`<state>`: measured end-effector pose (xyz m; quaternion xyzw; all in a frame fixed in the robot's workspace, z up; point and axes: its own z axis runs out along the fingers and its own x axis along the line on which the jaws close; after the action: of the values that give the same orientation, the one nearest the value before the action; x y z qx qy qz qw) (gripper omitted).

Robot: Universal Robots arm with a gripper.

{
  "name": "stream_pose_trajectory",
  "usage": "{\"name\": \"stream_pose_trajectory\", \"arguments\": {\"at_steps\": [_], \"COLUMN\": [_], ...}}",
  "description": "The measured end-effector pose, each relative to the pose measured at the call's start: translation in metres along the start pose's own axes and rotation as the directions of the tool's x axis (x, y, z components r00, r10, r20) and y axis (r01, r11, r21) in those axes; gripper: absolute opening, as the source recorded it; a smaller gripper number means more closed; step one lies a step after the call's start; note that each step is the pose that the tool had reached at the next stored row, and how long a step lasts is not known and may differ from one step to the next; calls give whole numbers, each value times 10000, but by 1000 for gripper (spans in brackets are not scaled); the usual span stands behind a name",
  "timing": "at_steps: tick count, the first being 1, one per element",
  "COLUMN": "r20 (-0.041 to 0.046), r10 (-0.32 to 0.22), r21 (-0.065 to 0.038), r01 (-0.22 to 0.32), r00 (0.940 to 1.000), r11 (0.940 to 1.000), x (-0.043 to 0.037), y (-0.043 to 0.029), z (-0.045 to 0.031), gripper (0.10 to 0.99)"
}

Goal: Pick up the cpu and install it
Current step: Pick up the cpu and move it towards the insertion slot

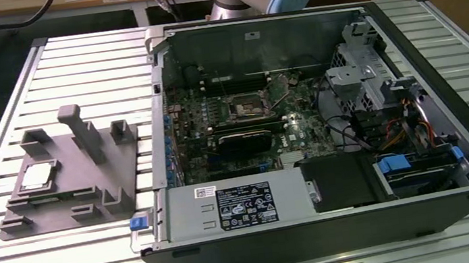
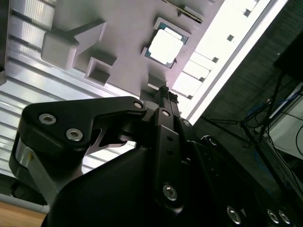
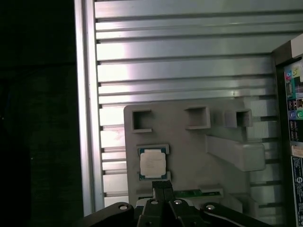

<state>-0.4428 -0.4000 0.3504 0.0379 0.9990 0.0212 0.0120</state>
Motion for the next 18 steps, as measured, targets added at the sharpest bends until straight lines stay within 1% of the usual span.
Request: {"name": "stream_pose_trajectory", "arguments": {"at_steps": [6,9,10,11,13,14,18], "r20": [-3,-23,-33,-43,-59,-65,-97], "r10": [-15,-18,-17,-20,-28,-34,-86], "r21": [0,2,2,3,4,5,5], "r01": [15,18,17,20,28,34,86], "r00": [10000,10000,10000,10000,10000,10000,9999], "r11": [10000,10000,10000,10000,10000,10000,10000], "x": [1,1,2,2,2,2,4], "y": [-13,-26,-31,-38,-50,-56,-70], "z": [106,160,178,196,231,249,323], "gripper": [106,114,165,165,294,294,525]}}
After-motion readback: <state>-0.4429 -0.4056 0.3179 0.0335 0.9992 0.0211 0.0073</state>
